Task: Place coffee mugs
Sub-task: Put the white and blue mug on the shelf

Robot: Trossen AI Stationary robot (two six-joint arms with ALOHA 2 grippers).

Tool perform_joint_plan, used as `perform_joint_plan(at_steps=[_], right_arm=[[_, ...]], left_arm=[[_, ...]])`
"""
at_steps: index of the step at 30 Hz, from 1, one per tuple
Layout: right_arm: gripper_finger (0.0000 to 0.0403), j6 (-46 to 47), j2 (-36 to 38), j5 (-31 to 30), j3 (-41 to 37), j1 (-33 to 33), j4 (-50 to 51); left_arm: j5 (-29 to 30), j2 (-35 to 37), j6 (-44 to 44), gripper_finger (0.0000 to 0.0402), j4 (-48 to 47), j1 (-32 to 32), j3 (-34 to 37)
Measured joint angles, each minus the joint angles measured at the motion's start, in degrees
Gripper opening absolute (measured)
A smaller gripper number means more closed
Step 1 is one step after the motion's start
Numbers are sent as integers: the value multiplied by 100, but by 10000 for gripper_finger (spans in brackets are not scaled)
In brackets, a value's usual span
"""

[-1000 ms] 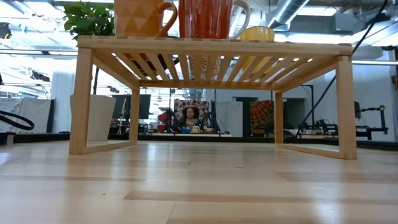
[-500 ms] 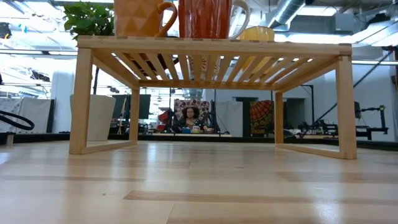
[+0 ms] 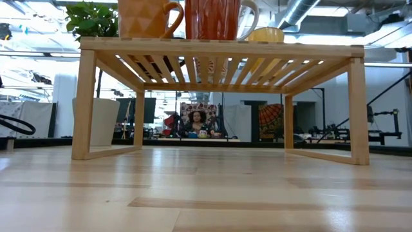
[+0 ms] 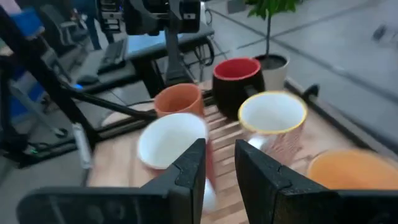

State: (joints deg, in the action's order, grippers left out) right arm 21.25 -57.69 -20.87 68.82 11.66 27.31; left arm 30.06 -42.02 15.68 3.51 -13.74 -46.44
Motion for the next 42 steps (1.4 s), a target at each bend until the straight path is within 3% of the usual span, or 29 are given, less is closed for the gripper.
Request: perform_joint_plan(at_steps=[5,10,24,30,35,42], right_arm=[[111,-889,-211,-25,-8,-189,-24],[111,-740,-467,14,-4,-206,-53],[111,-257,-324,1323,0,-282,241],[111,1157,52,2582,0,96,2100],[111,3099,119,2722,-71,1212,3949],[111,5641,114,2722,-1037,2982,3530]], left_arm=[[-22,0,0,165,-8,0,0],[-22,0,0,165,-24,0,0],[238,0,0,165,-344,1,0],[234,2,0,165,-412,2,0],[234,2,0,165,-413,2,0],[234,2,0,165,-409,2,0]])
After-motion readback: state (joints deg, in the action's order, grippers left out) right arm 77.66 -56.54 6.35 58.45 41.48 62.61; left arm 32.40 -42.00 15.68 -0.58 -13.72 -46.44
